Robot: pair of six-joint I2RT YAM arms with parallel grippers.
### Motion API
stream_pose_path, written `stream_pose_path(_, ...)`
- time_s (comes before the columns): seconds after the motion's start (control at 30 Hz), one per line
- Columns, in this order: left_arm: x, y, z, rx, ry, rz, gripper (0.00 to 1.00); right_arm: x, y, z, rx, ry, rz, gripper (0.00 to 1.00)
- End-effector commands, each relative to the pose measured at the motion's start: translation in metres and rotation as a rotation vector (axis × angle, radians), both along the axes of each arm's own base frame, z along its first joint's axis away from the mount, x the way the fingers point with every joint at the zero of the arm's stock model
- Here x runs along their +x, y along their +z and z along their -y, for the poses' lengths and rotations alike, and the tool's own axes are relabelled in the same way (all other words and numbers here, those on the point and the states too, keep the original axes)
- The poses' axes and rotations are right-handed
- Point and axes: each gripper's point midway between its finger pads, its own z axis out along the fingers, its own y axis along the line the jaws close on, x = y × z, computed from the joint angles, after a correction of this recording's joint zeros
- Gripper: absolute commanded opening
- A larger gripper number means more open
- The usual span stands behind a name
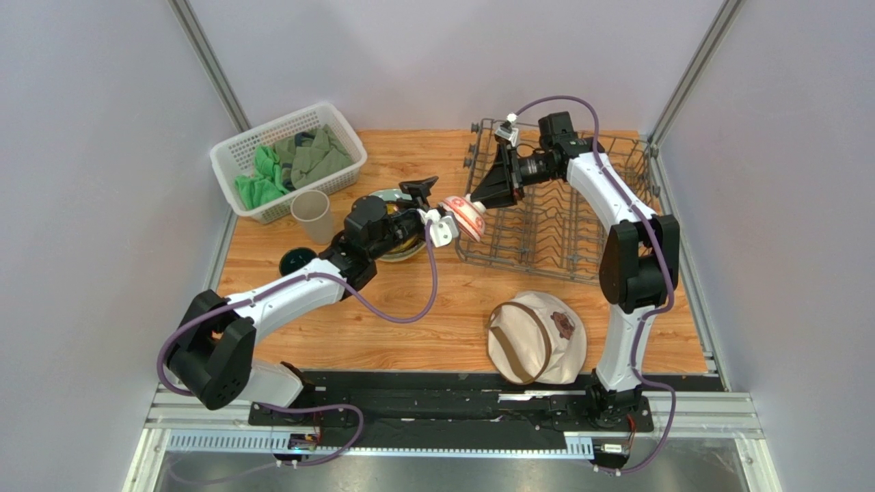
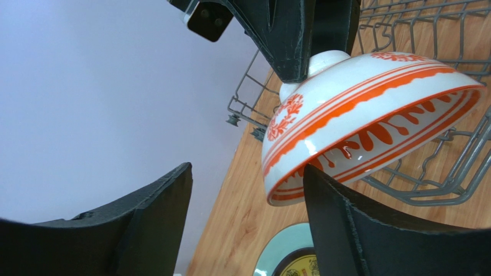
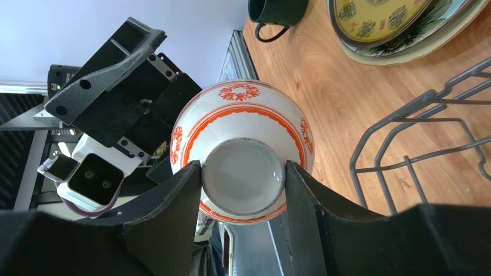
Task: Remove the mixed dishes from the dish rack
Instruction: Pick up the bowl from the dish rack.
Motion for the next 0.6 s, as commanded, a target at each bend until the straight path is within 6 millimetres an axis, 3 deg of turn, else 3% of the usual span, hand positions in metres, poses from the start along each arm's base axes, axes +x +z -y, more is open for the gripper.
stream_pose_path(0.0, -0.004, 0.02, 0.008, -0.035, -0.032, 0.028, 0.73, -0.019, 0.03, -0.006, 0.069, 0.079, 0.06, 0.0)
stream_pose_path(0.13, -0.011, 0.016, 0.011, -0.031, -0.058, -0.031, 0.51, -0.022, 0.028, -0.009, 0.072, 0.099, 0.055, 0.0)
stream_pose_path(0.3, -0.021, 0.013, 0.014, -0.033, -0.098, -0.071, 0.43, -0.025, 0.025, -0.013, 0.076, 0.12, 0.052, 0.0)
stream_pose_path(0.37, -0.023, 0.011, 0.015, -0.033, -0.106, -0.084, 0.35, -0.028, 0.024, -0.016, 0.073, 0.13, 0.053, 0.0)
stream_pose_path(0.57, -0.026, 0.013, 0.014, -0.051, -0.103, -0.11, 0.0, -0.03, 0.023, -0.017, 0.072, 0.142, 0.051, 0.0)
